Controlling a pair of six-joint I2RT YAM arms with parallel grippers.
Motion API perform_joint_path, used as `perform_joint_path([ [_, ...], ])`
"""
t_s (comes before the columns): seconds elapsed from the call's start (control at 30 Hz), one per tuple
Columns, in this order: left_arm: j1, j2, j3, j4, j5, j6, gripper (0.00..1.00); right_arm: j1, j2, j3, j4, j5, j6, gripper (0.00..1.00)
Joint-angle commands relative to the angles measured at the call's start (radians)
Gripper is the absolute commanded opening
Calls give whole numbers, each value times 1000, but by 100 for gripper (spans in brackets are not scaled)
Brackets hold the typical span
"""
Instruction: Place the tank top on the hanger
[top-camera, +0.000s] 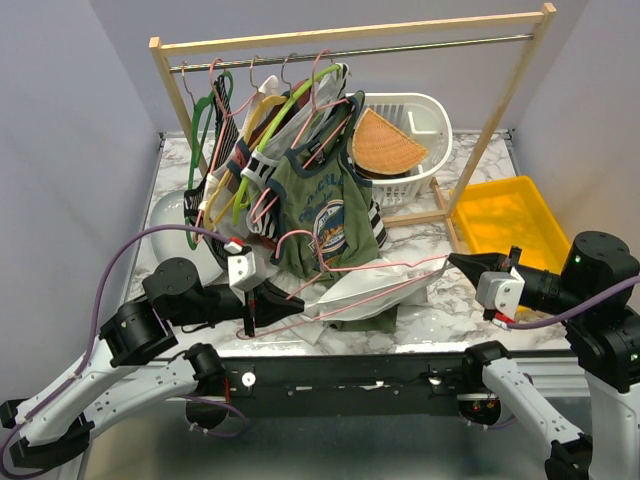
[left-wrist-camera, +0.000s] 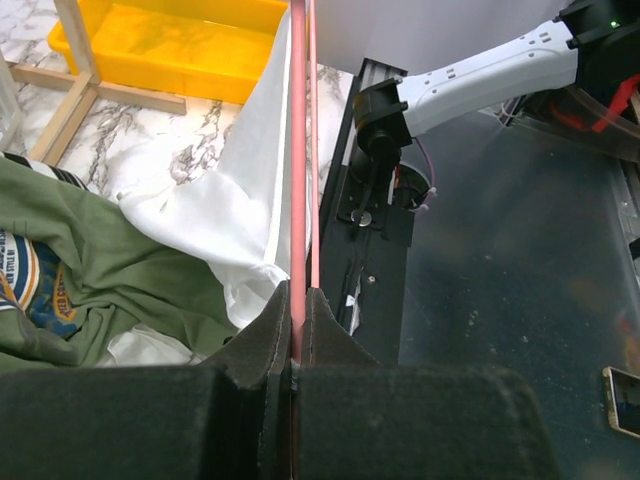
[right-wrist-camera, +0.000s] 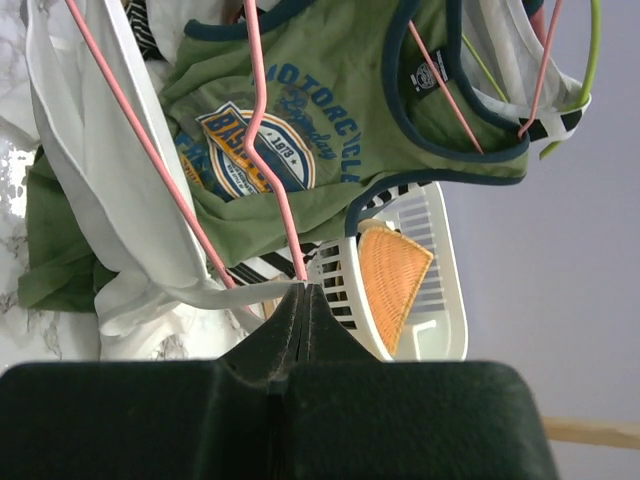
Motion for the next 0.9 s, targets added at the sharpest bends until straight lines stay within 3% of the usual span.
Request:
perform_joint_path([
  [0.0,3,-11,-6,21,87,-17,0,-5,23,33,-74,-79,-112,0],
  [0.87,3,-54,59,-76,79,-21,0,-5,48,74,-192,-79,-279,0],
])
